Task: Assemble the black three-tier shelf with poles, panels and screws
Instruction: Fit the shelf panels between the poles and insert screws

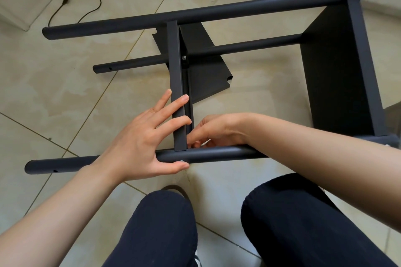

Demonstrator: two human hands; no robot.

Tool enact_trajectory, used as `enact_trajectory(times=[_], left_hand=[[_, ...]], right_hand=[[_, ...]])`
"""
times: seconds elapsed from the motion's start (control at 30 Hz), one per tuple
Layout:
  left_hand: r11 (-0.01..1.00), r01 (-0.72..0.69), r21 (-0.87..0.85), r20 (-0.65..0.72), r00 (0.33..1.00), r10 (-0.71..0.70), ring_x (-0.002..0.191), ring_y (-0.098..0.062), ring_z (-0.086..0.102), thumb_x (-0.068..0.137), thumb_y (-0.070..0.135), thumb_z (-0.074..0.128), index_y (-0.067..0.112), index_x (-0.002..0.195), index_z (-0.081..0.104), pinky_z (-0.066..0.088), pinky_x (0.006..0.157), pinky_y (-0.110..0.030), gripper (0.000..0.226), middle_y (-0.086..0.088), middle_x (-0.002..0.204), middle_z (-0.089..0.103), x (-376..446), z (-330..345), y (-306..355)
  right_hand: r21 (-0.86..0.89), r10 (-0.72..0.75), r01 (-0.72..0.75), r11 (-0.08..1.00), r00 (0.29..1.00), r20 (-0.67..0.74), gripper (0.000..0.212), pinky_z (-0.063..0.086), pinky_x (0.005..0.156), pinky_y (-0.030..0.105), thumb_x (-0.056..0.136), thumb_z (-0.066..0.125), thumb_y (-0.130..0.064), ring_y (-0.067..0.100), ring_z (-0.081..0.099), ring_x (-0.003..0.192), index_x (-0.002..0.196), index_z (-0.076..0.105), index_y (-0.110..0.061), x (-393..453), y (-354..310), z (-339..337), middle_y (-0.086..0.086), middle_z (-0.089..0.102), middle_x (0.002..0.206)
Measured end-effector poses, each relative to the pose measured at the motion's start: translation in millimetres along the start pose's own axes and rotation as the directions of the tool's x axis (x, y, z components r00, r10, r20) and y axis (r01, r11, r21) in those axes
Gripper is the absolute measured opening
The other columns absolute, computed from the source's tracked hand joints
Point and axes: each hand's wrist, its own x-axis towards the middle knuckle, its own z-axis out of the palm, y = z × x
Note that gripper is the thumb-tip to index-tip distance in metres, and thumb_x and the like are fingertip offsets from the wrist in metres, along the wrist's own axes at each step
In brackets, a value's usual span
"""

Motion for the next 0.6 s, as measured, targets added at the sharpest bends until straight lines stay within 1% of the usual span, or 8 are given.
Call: enact_trajectory(times=[0.07, 0.1, 0.2, 0.27, 0.4, 0.6], left_hand=[[1.000, 0.000, -0.002, -0.001, 1.000, 0.000, 0.156, -0.025, 0.009, 0.078, 0.067, 0.065, 0.021, 0.134, 0.055, 0.037, 0.105, -0.038, 0.073, 0.003, 0.167, 0.019, -0.2, -0.1, -0.2], [1.000, 0.000, -0.003, -0.002, 1.000, 0.000, 0.156, -0.025, 0.009, 0.078, 0.067, 0.065, 0.021, 0.134, 0.055, 0.037, 0.106, -0.039, 0.073, 0.004, 0.167, 0.019, -0.3, -0.1, -0.3], [1.000, 0.001, -0.006, -0.003, 1.000, -0.001, 0.156, -0.025, 0.009, 0.078, 0.066, 0.066, 0.021, 0.134, 0.056, 0.037, 0.105, -0.038, 0.073, 0.004, 0.167, 0.019, -0.2, -0.2, -0.3], [1.000, 0.002, -0.004, -0.002, 1.000, -0.002, 0.156, -0.024, 0.009, 0.078, 0.067, 0.065, 0.021, 0.134, 0.056, 0.038, 0.104, -0.037, 0.073, 0.003, 0.167, 0.019, -0.2, -0.4, -0.1], [1.000, 0.000, -0.008, -0.004, 1.000, 0.000, 0.156, -0.024, 0.009, 0.078, 0.067, 0.065, 0.021, 0.134, 0.055, 0.039, 0.104, -0.039, 0.073, 0.004, 0.167, 0.019, 0.1, 0.1, -0.2], [1.000, -0.005, -0.013, -0.004, 1.000, 0.005, 0.156, -0.025, 0.009, 0.078, 0.067, 0.065, 0.022, 0.134, 0.055, 0.040, 0.104, -0.040, 0.072, 0.004, 0.167, 0.019, 0.1, 0.6, -0.6]], right_hand=[[-0.009, -0.001, 0.001, 1.000, 1.000, 0.004, 0.016, 0.048, 0.083, 0.032, 0.094, 0.059, -0.015, 0.018, 0.057, 0.078, 0.080, 0.063, -0.009, 0.9, -1.5, 1.6, 0.003, 0.056, 0.071], [-0.007, -0.001, 0.001, 1.000, 1.000, 0.008, 0.015, 0.048, 0.083, 0.032, 0.094, 0.059, -0.015, 0.018, 0.057, 0.078, 0.081, 0.062, -0.009, 0.7, -1.8, 1.6, 0.003, 0.056, 0.071], [0.046, 0.008, -0.009, 0.999, 0.999, 0.033, 0.021, 0.046, 0.080, 0.032, 0.094, 0.059, -0.016, 0.016, 0.056, 0.070, 0.074, 0.063, -0.012, -0.3, -0.6, -1.3, 0.002, 0.055, 0.068], [0.071, 0.006, -0.010, 0.997, 0.999, 0.045, 0.021, 0.045, 0.077, 0.031, 0.094, 0.058, -0.015, 0.016, 0.055, 0.067, 0.073, 0.064, -0.013, -1.0, 1.2, -3.1, 0.002, 0.055, 0.069], [0.040, -0.016, 0.015, 0.999, 1.000, 0.027, 0.021, 0.047, 0.071, 0.028, 0.094, 0.058, -0.013, 0.013, 0.056, 0.061, 0.074, 0.064, -0.011, 0.3, 2.2, -2.3, 0.004, 0.052, 0.069], [0.030, -0.032, 0.031, 0.999, 0.999, 0.015, 0.022, 0.049, 0.077, 0.031, 0.094, 0.057, -0.011, 0.014, 0.058, 0.066, 0.073, 0.064, -0.010, 0.4, 2.1, -1.8, 0.005, 0.056, 0.071]])
